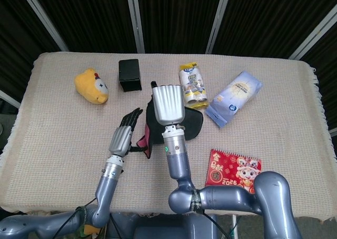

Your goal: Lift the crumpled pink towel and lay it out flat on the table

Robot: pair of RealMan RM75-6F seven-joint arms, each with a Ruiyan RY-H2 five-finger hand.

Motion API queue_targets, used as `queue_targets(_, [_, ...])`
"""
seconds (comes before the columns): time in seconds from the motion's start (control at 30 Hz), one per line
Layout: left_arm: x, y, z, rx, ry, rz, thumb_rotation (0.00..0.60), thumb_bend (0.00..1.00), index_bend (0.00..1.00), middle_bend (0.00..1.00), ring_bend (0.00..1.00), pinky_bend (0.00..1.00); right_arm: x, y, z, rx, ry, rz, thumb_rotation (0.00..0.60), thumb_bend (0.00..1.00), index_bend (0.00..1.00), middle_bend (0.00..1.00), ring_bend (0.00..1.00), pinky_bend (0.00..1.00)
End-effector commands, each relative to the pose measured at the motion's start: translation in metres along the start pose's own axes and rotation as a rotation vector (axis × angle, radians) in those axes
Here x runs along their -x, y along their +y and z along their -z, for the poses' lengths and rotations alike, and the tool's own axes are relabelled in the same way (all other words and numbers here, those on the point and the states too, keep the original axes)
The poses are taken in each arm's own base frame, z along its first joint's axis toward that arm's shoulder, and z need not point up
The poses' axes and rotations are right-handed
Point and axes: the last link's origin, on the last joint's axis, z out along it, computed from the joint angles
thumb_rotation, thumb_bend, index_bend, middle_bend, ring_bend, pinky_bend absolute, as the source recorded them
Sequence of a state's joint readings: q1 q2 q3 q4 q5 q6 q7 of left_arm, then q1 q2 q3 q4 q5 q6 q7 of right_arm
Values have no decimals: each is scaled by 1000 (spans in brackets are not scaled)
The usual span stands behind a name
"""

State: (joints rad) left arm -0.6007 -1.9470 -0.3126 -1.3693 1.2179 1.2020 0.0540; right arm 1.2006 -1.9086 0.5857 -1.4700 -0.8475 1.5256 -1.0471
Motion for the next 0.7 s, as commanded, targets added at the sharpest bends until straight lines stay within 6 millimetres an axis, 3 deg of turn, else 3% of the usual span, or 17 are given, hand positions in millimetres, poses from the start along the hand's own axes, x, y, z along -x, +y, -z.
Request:
queue_targets(0.03, [-4,4,8,4,-38,56,600,0,0,0,0,3,1,-1,1,-2,-2,3,600,721,684,1000,1000,1000])
queue_targets(0.57, [-22,20,27,28,-46,93,600,0,0,0,0,0,0,-2,1,10,0,7,600,720,684,1000,1000,1000])
queue_targets(0.7, [-16,24,27,20,-72,106,600,0,0,0,0,0,1,-5,4,7,-5,3,600,721,684,1000,1000,1000])
